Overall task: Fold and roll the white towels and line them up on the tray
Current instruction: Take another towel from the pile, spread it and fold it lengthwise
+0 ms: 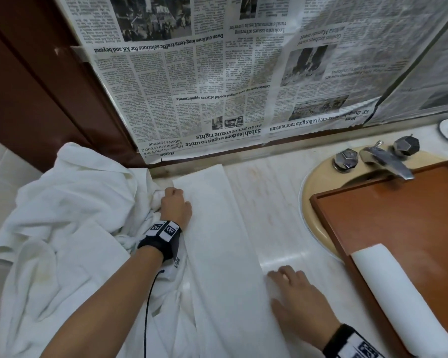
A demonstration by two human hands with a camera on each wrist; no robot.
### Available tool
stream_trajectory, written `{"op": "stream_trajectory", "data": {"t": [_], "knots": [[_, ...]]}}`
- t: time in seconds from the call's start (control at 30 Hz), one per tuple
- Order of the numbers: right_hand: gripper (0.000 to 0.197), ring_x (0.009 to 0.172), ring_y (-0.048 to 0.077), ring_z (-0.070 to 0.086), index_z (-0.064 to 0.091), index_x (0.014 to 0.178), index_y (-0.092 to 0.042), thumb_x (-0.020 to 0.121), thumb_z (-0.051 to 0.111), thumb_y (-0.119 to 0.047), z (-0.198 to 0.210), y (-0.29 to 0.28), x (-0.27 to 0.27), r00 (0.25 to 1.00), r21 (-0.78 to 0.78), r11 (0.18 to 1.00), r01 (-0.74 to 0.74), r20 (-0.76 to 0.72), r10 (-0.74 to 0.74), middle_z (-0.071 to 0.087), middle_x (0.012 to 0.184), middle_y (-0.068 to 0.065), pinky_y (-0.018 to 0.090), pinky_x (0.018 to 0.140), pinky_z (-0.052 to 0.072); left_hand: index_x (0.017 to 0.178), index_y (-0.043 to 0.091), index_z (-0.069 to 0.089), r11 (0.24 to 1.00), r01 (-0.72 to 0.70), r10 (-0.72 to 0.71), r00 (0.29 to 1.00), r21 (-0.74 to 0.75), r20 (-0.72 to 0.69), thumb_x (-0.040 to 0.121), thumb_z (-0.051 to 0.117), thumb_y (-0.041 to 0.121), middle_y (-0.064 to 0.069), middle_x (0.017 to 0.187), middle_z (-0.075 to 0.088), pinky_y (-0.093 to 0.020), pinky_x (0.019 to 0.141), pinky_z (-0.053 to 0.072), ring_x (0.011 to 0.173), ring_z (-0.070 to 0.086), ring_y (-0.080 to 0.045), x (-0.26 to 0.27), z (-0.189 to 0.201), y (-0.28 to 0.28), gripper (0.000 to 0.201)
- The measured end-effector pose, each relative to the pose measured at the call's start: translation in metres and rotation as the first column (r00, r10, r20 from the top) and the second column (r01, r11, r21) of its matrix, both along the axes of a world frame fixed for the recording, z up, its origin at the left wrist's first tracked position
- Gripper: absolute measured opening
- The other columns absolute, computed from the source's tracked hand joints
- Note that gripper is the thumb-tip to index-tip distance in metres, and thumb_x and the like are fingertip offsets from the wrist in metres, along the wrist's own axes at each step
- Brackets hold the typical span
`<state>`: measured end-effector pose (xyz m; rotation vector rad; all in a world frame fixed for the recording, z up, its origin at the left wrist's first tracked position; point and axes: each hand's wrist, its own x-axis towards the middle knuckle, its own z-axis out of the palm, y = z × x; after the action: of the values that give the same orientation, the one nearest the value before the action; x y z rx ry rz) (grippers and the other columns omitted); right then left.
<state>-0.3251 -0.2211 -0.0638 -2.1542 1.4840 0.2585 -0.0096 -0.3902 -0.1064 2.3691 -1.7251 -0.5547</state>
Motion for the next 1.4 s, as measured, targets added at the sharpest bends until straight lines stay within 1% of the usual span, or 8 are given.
{"op": "stream_trajectory", "data": {"t": [0.1,0.3,0.43,0.57,0.73,1.07,1.23,1.4], "knots": [[0.056,0.107,0.017,0.059,0.053,0.125,-0.040,0.071,0.051,-0.056,-0.005,0.026,0.009,0.995,-0.034,0.995,-0.099,-0.014,0.098,0.054,0.133,-0.011,0.026,0.063,0.055,0.134,-0.005,0.049,0.999,0.043,-0.043,0.999,0.009,-0.009,0.098,0.050,0.018,-0.021,0.145,0.036,-0.037,0.107,0.035,0.123,0.048,-0.039,-0.013,-0.001,-0.001,0.042],[0.065,0.112,0.018,0.066,0.052,0.127,-0.041,0.064,0.045,-0.053,-0.012,0.034,-0.006,0.989,0.008,0.995,-0.098,-0.107,0.098,0.056,0.139,-0.010,0.033,0.075,0.056,0.129,-0.004,0.053,0.982,0.143,-0.149,0.988,0.125,0.048,0.098,0.054,0.039,-0.020,0.142,0.035,-0.041,0.103,0.040,0.123,0.046,-0.039,-0.034,0.011,-0.016,0.053],[0.065,0.147,0.008,0.017,0.028,0.147,-0.046,0.085,0.050,-0.042,-0.013,0.018,-0.046,0.998,0.052,0.997,-0.060,0.001,0.060,0.009,0.160,-0.024,0.038,0.110,0.027,0.133,0.000,0.048,0.964,0.195,-0.213,0.973,0.181,0.085,0.098,0.052,0.039,-0.015,0.145,0.031,-0.046,0.099,0.044,0.128,0.038,-0.037,-0.051,0.020,-0.021,0.052],[0.064,0.143,-0.001,0.002,0.024,0.150,-0.044,0.092,0.050,-0.033,-0.020,0.011,-0.062,0.996,0.015,0.999,-0.034,0.078,0.033,0.000,0.159,-0.027,0.033,0.112,0.018,0.139,0.008,0.046,0.975,0.196,-0.197,0.980,0.104,-0.005,0.097,0.052,0.037,-0.011,0.151,0.029,-0.046,0.100,0.044,0.131,0.037,-0.035,-0.069,0.025,-0.001,0.051],[0.063,0.128,0.016,0.042,0.045,0.138,-0.028,0.084,0.029,-0.056,-0.017,0.050,-0.050,0.982,-0.063,0.997,0.034,0.185,-0.022,0.042,0.140,-0.009,0.031,0.099,0.037,0.135,0.014,0.053,0.969,0.219,-0.210,0.974,0.112,-0.087,0.093,0.058,0.039,-0.011,0.144,0.039,-0.043,0.106,0.039,0.128,0.042,-0.034,-0.085,0.016,0.055,0.049],[0.034,0.101,0.023,0.057,0.058,0.109,-0.017,0.095,0.037,-0.039,-0.031,0.087,-0.033,0.987,-0.073,0.997,0.013,0.158,-0.001,0.056,0.108,0.000,0.033,0.081,0.040,0.141,0.017,0.044,0.992,0.010,0.021,0.970,0.127,-0.243,0.088,0.069,0.027,-0.008,0.100,0.067,-0.027,0.082,0.043,0.102,0.060,-0.027,-0.104,-0.002,0.137,0.060],[0.039,0.111,0.025,0.052,0.048,0.130,-0.014,0.100,0.040,-0.038,-0.034,0.069,-0.003,0.982,-0.085,0.996,0.037,0.185,-0.021,0.049,0.125,0.004,0.037,0.090,0.044,0.131,0.017,0.057,0.995,-0.083,0.095,0.940,0.051,-0.327,0.085,0.068,0.014,-0.004,0.093,0.071,-0.026,0.081,0.043,0.096,0.062,-0.023,-0.107,-0.003,0.145,0.047],[0.033,0.110,0.024,0.053,0.053,0.127,-0.014,0.101,0.045,-0.032,-0.037,0.049,0.020,0.963,-0.060,0.995,0.074,0.262,-0.056,0.051,0.124,0.004,0.036,0.088,0.046,0.119,0.018,0.062,0.993,-0.120,0.110,0.933,-0.006,-0.343,0.083,0.067,0.011,0.007,0.071,0.063,-0.019,0.068,0.039,0.082,0.060,-0.017,-0.109,-0.004,0.153,0.037]]}}
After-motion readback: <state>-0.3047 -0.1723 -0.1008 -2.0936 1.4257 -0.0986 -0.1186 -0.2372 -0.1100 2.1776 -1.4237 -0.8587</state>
